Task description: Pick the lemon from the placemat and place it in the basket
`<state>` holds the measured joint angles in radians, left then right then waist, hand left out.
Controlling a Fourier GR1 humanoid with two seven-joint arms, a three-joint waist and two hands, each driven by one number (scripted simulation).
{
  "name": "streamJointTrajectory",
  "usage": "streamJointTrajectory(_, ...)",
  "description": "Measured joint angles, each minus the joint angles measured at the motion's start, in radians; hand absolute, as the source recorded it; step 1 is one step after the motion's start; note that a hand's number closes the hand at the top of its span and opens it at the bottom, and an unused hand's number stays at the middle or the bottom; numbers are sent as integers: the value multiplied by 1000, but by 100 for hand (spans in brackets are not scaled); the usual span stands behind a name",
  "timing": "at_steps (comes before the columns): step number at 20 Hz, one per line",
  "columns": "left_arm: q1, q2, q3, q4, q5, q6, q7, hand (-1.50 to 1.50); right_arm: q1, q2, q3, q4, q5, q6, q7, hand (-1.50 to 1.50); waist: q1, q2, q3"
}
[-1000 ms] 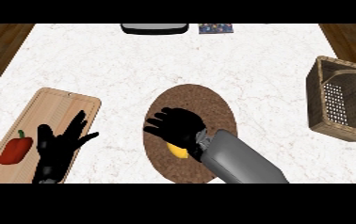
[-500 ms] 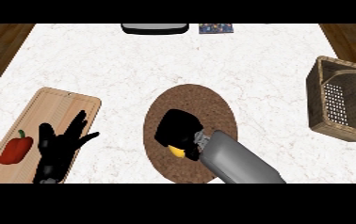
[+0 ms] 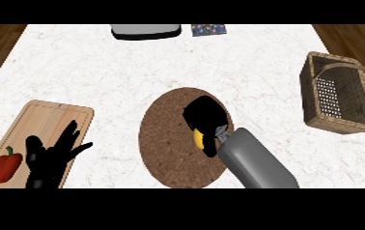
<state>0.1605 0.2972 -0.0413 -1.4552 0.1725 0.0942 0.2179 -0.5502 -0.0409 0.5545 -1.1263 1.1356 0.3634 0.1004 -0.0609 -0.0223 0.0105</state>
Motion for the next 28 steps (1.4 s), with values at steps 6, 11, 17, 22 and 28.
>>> streamJointTrajectory(6,29,0,7,-19,5,2,1,0,75,29,-156,-137,-3,-7,407,150,-20,-7,-2)
streamJointTrajectory(11,16,-8,-5,-23,2,-1,12,0,97,37,-200,-385,-89,-97,639,150,0,-4,-1)
streamJointTrajectory(17,15,-16,-20,-33,-1,-2,19,0,13,40,-260,-702,-178,-295,833,150,16,-6,-3)
streamJointTrajectory(22,1,-16,-19,-23,-8,-6,17,0,-107,37,-332,-913,-143,-253,972,150,25,-1,-4)
streamJointTrajectory(28,-8,-13,-17,-22,-7,-14,27,0,-274,-7,-494,-1005,-117,-155,1025,150,30,2,-5)
